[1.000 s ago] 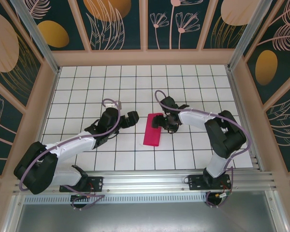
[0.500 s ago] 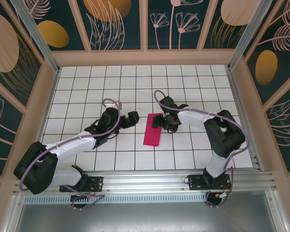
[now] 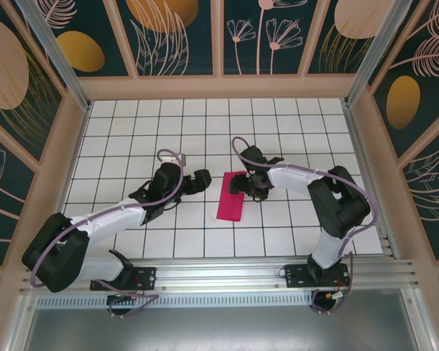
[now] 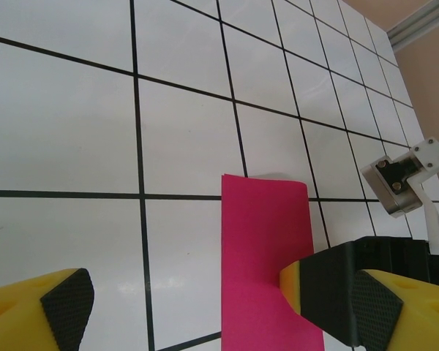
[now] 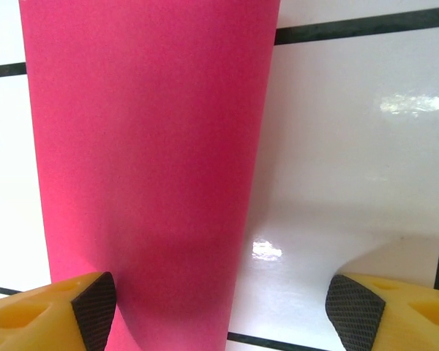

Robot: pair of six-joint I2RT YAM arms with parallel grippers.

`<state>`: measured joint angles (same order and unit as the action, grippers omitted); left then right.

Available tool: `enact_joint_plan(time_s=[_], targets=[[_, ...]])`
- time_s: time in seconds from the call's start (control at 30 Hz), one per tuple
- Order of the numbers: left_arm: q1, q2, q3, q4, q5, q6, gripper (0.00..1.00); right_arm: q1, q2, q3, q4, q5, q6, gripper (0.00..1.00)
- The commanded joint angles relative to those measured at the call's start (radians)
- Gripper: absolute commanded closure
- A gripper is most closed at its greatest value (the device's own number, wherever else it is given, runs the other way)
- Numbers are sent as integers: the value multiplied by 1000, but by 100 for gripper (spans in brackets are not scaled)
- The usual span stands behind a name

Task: Fold a paper plane with a square sheet of paper (pick it up from the middle)
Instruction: Hold the square sheet of paper at the center of the table.

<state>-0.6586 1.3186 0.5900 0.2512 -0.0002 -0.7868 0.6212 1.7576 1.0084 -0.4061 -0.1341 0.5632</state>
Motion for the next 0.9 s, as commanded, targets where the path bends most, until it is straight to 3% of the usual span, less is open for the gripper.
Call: enact_joint_plan(time_s=[0.0, 0.23, 0.4, 0.57, 0.87], targets=[[-2, 14, 28, 36, 25, 15, 8, 9, 102, -34, 16, 19, -50, 17], [-2, 17, 27, 42, 39, 15, 10, 8, 117, -30, 4, 47, -26, 18], [-3, 41, 37, 40, 69, 9, 19, 7, 127, -32, 22, 38, -5, 17], [-2, 92, 58, 38, 107, -7, 44, 9, 129, -34, 21, 36, -8, 18], [-7, 248, 118, 92, 229, -77, 99, 9, 135, -45, 27, 40, -8, 17]])
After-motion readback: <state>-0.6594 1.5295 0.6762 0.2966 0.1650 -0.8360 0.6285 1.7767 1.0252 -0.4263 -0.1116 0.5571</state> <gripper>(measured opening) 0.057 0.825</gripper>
